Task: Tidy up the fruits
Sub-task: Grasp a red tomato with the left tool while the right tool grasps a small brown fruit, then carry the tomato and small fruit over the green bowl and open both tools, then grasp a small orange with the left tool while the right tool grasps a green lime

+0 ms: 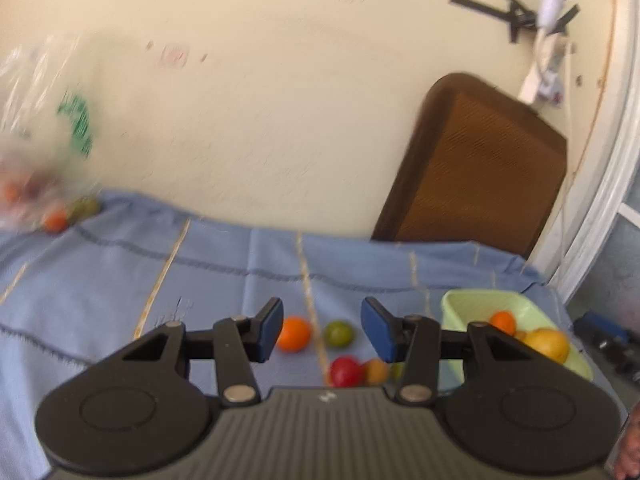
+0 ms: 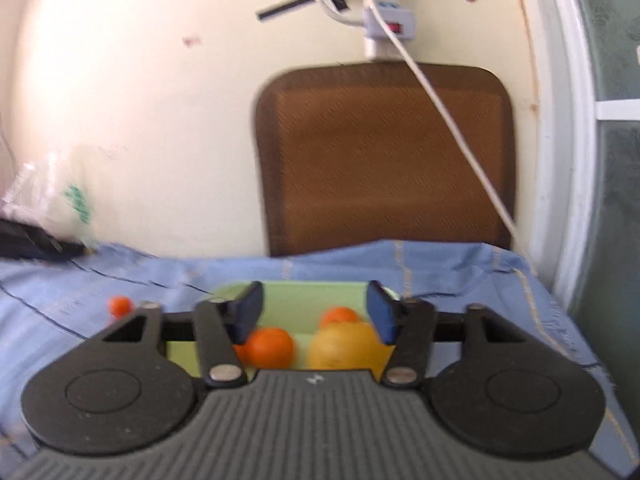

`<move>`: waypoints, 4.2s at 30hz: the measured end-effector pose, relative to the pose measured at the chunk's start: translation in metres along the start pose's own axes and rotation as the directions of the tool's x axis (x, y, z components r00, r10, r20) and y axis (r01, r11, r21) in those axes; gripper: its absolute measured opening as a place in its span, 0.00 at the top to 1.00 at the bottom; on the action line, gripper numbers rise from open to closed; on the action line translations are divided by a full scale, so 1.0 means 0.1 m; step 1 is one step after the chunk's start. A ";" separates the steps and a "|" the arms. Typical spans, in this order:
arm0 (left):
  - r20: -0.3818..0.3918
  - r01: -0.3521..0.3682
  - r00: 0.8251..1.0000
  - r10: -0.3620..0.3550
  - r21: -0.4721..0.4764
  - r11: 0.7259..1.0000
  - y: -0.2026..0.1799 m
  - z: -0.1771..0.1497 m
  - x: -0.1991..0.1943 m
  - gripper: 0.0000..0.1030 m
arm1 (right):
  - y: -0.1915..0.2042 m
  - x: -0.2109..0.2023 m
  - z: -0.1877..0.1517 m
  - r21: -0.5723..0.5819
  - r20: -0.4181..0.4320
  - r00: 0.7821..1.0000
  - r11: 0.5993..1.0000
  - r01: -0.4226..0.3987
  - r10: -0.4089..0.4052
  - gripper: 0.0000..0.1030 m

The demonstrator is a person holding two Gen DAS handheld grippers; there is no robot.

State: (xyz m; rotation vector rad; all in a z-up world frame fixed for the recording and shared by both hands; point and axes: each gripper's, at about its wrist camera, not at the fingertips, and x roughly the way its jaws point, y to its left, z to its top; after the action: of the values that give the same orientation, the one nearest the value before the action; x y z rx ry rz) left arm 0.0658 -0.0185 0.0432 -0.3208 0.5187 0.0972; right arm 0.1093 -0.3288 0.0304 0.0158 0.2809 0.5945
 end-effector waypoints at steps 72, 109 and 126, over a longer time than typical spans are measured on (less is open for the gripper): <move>-0.212 0.343 0.927 -0.309 0.143 0.929 -1.29 -0.38 0.35 0.71 | 0.02 -0.15 -0.32 -0.020 -0.166 0.985 0.999 0.040 -0.043 0.67; -0.107 0.014 0.994 -0.014 0.000 1.000 0.30 -0.19 0.60 0.70 | 1.18 2.01 0.25 0.062 -0.666 0.712 0.968 -0.242 0.220 0.66; -0.080 0.175 0.982 -0.172 0.033 0.984 -0.20 -0.22 -0.13 0.70 | 0.71 0.78 0.54 0.037 -0.471 0.842 0.960 -0.278 0.262 0.72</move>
State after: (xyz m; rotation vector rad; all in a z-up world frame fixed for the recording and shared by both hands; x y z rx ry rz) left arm 0.0476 -0.0448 0.0377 -0.3300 0.5660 -0.0946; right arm 0.1460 -0.2231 0.0688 -0.1260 0.7556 0.8844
